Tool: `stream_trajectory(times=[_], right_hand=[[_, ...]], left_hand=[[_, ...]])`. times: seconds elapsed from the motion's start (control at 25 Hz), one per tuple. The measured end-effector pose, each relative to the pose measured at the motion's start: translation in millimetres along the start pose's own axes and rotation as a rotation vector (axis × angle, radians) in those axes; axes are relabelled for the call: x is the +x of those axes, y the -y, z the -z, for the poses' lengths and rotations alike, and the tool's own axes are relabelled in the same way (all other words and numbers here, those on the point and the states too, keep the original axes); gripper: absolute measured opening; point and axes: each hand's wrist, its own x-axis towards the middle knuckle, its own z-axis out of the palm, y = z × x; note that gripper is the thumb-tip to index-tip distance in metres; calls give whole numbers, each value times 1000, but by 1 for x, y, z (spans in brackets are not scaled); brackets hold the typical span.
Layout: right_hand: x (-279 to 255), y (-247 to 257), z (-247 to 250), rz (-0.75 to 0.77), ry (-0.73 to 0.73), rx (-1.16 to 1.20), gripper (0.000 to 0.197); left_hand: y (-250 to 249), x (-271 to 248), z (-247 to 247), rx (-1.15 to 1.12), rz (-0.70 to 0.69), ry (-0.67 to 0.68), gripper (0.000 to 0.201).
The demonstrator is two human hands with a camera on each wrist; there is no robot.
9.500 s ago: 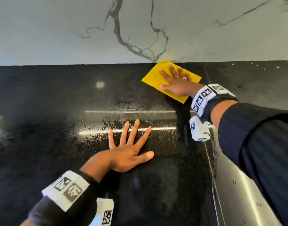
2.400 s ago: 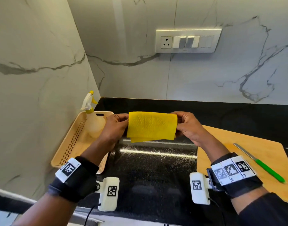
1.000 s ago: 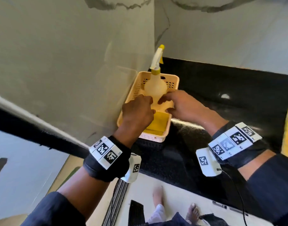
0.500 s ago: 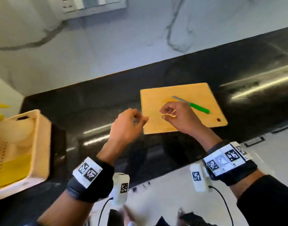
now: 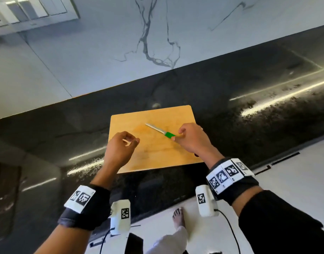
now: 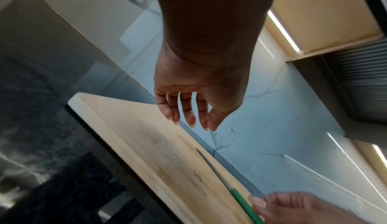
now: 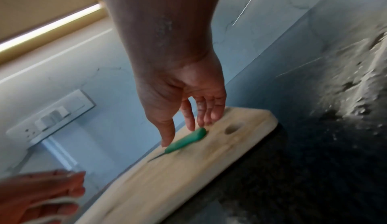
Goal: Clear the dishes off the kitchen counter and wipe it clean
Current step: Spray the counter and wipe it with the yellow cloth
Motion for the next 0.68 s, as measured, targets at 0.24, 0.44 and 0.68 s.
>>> stream_trajectory(times=[0.24,0.44,0.68], right_hand=[[29,-9,-13,108,122,-204,33],[32,-40,26,-76,54,59,33],[23,-47,24,-237,215,427,33]], left_hand=[[15,12,-20,-55,109,-123,13],[1,8,-23,177,382,-175,43],[-19,8,-30,61,709,-258,87]])
